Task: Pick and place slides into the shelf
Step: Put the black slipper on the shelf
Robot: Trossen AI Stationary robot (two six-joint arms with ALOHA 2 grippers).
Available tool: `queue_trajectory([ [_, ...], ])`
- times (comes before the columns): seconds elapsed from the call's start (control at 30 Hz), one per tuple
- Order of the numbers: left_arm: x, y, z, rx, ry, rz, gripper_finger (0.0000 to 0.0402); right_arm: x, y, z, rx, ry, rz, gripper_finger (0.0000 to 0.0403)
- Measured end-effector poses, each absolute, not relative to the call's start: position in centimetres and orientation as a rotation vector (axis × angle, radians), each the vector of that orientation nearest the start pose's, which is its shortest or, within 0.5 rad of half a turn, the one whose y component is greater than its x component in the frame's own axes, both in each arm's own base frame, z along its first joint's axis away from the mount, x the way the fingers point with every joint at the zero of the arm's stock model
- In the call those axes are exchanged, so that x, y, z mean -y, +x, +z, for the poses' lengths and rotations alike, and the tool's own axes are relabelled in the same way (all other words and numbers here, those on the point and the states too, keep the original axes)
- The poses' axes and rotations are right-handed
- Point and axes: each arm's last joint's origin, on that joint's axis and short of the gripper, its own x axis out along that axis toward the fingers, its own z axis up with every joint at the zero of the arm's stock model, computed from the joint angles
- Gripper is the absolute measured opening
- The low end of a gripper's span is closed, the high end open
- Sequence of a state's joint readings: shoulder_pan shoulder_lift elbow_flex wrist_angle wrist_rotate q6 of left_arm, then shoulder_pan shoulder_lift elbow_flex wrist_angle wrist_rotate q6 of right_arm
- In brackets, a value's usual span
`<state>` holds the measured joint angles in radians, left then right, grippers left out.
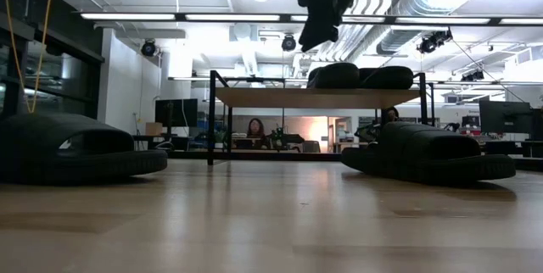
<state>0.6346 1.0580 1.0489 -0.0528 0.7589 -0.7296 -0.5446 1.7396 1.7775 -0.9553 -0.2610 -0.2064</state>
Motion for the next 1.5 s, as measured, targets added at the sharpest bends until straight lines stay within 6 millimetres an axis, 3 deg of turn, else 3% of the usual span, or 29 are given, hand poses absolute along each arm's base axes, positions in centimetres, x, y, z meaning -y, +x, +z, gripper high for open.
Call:
queue_trajectory([
  [0.3, -11.7, 19.3, 38.6, -0.09, -0.758, -0.102, 0.0186, 16.5, 33.3, 34.3, -0.916, 0.13, -0.113, 0.016],
  [0.53, -11.7, 19.3, 38.6, -0.093, -0.751, -0.111, 0.0186, 15.9, 33.3, 32.2, -0.992, 0.161, -0.095, 0.016],
  [1.1, -11.7, 19.3, 38.6, -0.094, -0.746, -0.112, 0.0186, 15.5, 33.3, 31.8, -1.045, 0.103, -0.121, 0.016],
  [1.5, -11.7, 19.3, 38.6, -0.094, -0.746, -0.112, 0.0186, 15.3, 32.2, 31.2, -1.184, 0.088, -0.173, 0.016],
])
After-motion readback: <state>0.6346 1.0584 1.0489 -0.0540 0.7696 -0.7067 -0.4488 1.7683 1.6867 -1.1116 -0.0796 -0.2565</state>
